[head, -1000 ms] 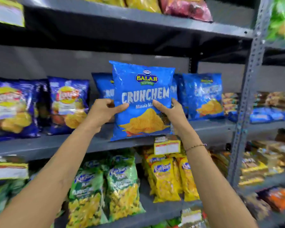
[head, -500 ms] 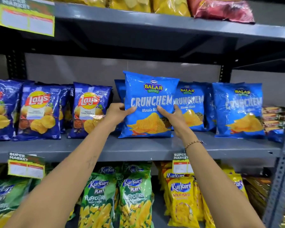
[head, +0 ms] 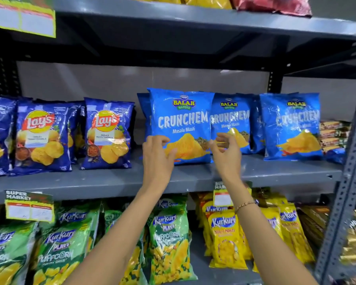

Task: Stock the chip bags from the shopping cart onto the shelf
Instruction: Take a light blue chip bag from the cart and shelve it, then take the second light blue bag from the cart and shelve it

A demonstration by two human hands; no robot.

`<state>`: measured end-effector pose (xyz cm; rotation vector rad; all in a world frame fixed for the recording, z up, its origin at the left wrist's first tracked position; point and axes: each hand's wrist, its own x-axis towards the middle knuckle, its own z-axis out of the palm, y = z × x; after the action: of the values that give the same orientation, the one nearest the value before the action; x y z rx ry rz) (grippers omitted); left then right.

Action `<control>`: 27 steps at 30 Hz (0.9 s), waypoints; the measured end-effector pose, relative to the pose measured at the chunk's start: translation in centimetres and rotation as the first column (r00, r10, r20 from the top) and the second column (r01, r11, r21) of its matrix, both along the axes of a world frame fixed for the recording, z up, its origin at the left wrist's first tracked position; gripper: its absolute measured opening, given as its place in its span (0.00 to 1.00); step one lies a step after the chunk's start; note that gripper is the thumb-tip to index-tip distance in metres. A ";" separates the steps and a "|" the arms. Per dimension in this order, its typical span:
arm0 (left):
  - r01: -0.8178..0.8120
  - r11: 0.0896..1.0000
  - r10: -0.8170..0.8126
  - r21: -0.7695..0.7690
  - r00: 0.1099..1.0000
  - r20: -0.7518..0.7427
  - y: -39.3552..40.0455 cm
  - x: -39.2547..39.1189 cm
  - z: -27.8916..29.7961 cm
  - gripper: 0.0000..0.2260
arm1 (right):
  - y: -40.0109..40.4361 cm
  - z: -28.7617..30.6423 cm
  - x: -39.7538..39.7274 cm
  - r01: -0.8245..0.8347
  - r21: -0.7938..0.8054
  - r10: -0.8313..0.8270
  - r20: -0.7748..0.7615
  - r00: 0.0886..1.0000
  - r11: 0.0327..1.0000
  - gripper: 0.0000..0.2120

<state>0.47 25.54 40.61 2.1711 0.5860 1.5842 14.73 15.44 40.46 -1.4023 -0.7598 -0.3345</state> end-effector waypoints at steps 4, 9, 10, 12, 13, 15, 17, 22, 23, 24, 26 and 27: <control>0.344 0.939 -0.345 -0.031 0.938 -0.040 -5.7 1.0 -3.2 0.05 | -5.5 -5.2 -3.3 0.094 0.059 -0.096 0.016 0.995 0.994 0.03; 0.618 0.727 -0.677 -0.298 0.719 -0.160 -12.7 3.1 -11.7 0.06 | -15.7 -15.9 -5.5 0.275 -0.037 -0.278 -0.168 0.946 0.961 0.03; 0.638 0.688 -0.718 -0.346 0.669 -0.193 -14.2 3.6 -13.7 0.07 | -18.1 -18.4 -6.0 0.303 -0.079 -0.313 -0.226 0.922 0.950 0.03; 0.646 0.614 -0.786 -0.454 0.556 -0.271 -17.5 4.8 -18.0 0.04 | -23.0 -23.7 -7.0 0.327 -0.211 -0.382 -0.330 0.863 0.921 0.06; 0.641 0.570 -0.820 -0.515 0.485 -0.304 -19.2 5.3 -20.5 0.03 | -25.2 -26.3 -7.7 0.315 -0.308 -0.417 -0.367 0.832 0.898 0.08; 0.597 0.515 -0.856 -0.615 0.328 -0.399 -22.6 6.4 -25.7 0.02 | -29.5 -31.3 -9.1 0.238 -0.485 -0.480 -0.469 0.742 0.841 0.09; 0.530 0.498 -0.853 -0.687 0.158 -0.497 -25.8 7.3 -30.7 0.05 | -33.5 -36.0 -10.2 0.173 -0.591 -0.566 -0.585 0.581 0.788 0.05; 0.351 0.578 -0.686 -0.736 -0.279 -0.672 -31.8 9.6 -41.7 0.09 | -41.2 -45.2 -12.5 -0.019 -0.744 -0.732 -0.662 0.163 0.668 0.13; 0.334 0.573 -0.665 -0.749 -0.346 -0.662 -32.6 10.0 -43.3 0.10 | -41.9 -46.6 -12.7 -0.051 -0.749 -0.737 -0.660 0.145 0.661 0.16; 0.331 0.578 -0.638 -0.746 -0.386 -0.666 -33.3 10.3 -45.0 0.13 | -42.3 -48.1 -12.7 -0.094 -0.742 -0.730 -0.670 0.134 0.664 0.18; 0.335 0.616 -0.565 -0.713 -0.442 -0.696 -34.6 10.9 -48.6 0.18 | -43.2 -51.1 -12.3 -0.166 -0.722 -0.725 -0.687 0.055 0.672 0.18; 0.321 0.644 -0.528 -0.695 -0.471 -0.707 -35.1 11.1 -50.1 0.18 | -43.4 -52.8 -12.0 -0.172 -0.706 -0.720 -0.694 -0.026 0.687 0.19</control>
<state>11.54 -9.58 -9.52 2.4519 -0.0862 -1.0667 2.76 -27.91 -12.32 -1.9780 0.8748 0.7356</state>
